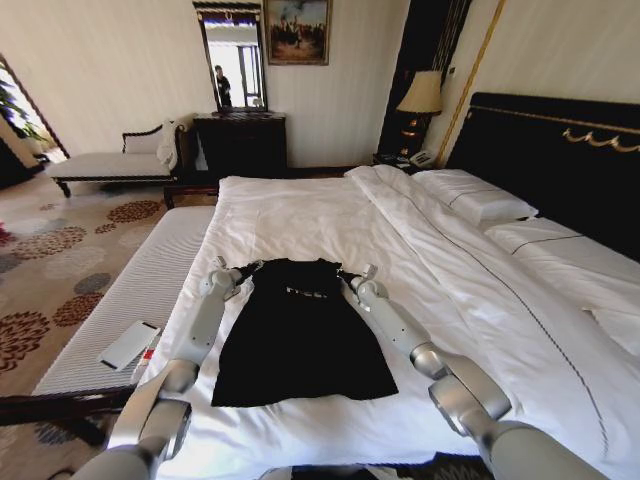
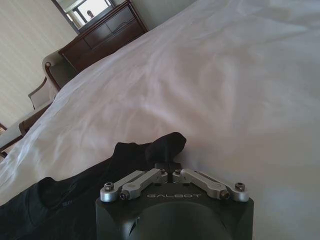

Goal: Fold the clothes on the bed.

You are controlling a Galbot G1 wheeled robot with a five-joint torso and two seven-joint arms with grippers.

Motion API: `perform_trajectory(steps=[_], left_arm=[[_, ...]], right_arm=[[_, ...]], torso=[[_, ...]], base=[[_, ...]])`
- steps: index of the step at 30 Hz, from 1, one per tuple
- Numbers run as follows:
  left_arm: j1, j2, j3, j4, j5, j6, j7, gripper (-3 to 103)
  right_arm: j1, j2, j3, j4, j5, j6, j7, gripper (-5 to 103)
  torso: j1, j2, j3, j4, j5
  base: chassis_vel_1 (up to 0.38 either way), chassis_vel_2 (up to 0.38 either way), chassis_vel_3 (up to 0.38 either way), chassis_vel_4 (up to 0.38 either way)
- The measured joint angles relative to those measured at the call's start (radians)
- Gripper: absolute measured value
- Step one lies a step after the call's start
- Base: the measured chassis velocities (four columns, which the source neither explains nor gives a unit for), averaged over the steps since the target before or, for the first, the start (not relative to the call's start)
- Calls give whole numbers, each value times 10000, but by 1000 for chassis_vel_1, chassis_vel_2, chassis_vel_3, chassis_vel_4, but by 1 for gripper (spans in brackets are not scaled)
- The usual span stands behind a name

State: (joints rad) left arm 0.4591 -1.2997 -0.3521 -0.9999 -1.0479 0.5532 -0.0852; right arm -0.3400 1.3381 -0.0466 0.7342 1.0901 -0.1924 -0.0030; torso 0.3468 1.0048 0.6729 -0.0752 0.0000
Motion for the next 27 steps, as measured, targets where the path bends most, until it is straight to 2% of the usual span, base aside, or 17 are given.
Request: perform_trajectory(steps=[3, 7, 9, 10, 17, 22, 24, 25, 26, 27], left_arm=[[8, 27, 1, 6, 4, -9, 3, 36], [34, 14, -5, 55, 58, -21, 26, 15], [34, 14, -5, 55, 58, -21, 26, 15], [42, -17, -8, 86, 118, -59, 70, 4], [9, 32, 8, 77, 196, -221, 158, 0], [163, 577, 71, -788, -441, -282, 141, 0], [834, 1513, 158, -2191, -1304, -282, -22, 0], [1051, 1744, 160, -2596, -1544, -282, -54, 0], [1051, 1744, 160, -2596, -1544, -282, -54, 0], [1365, 2040, 130, -3173, -1830, -282, -66, 0]], right_arm=[[34, 6, -12, -28, -16, 8, -12, 0], [71, 35, -20, -114, -100, 39, -80, 0], [71, 35, -20, -114, -100, 39, -80, 0], [67, 46, -19, -122, -137, 75, -175, 0], [38, -2, 6, -48, -111, 192, -346, 0], [-263, -387, 53, 1137, 726, 350, -363, 0], [-909, -1326, 62, 2772, 1467, 425, -184, 0], [-1102, -1684, 74, 3187, 1634, 425, -106, 0], [-1102, -1684, 74, 3187, 1634, 425, -106, 0], [-1350, -2184, 120, 3736, 1839, 424, 11, 0]], torso=[[0, 0, 0, 0, 0], [0, 0, 0, -2, 0], [0, 0, 0, -2, 0], [0, 0, 0, -1, 0], [0, 0, 0, -3, 0], [1, 0, 0, -4, 0], [0, -1, 0, 6, 4], [1, -1, 0, 10, 5], [1, -1, 0, 10, 5], [0, 0, 0, 8, 3]], base=[[0, 0, 0, 0], [0, 0, 0, 0], [0, 0, 0, 0], [0, 0, 0, 0], [0, 0, 0, 0], [0, 0, 0, 0], [0, 0, 0, 0], [0, 0, 0, 0], [0, 0, 0, 0], [0, 0, 0, 0]])
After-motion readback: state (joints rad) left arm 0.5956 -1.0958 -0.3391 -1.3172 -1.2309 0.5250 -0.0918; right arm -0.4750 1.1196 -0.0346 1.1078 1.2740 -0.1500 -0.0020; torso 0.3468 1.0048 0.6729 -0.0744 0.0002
